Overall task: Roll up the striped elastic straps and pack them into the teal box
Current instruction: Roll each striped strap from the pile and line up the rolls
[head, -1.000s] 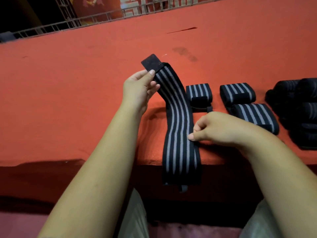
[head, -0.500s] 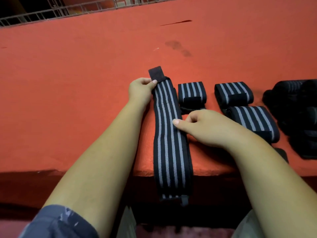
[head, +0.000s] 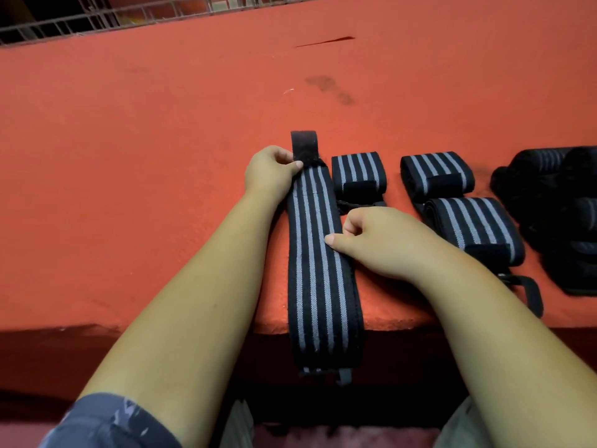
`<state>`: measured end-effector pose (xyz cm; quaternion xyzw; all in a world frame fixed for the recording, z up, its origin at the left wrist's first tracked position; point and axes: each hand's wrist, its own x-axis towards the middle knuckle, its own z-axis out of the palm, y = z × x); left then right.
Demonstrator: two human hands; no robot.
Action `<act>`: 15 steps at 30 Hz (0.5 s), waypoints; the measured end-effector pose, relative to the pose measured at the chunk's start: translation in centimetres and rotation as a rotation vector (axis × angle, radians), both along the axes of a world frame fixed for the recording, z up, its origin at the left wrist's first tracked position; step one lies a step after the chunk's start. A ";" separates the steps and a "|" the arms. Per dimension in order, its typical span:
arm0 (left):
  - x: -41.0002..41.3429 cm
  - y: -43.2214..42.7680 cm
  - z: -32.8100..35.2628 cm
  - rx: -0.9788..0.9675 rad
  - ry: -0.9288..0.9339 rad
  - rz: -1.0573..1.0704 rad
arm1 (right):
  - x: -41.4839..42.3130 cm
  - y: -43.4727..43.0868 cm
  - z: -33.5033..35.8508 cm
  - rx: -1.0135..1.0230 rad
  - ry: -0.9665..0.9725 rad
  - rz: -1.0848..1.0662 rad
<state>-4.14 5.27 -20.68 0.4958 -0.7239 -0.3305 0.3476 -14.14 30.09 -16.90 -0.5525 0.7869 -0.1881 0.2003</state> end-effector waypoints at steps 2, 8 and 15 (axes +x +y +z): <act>0.6 0.6 0.6 0.095 0.177 -0.019 | 0.0 0.3 -0.1 -0.012 -0.022 -0.001; 4.3 4.3 6.4 0.133 0.492 -0.062 | 0.1 2.0 0.9 -0.391 -0.253 -0.227; 9.2 14.4 15.9 0.108 0.631 -0.244 | 3.1 4.1 5.5 -0.757 -0.467 -0.199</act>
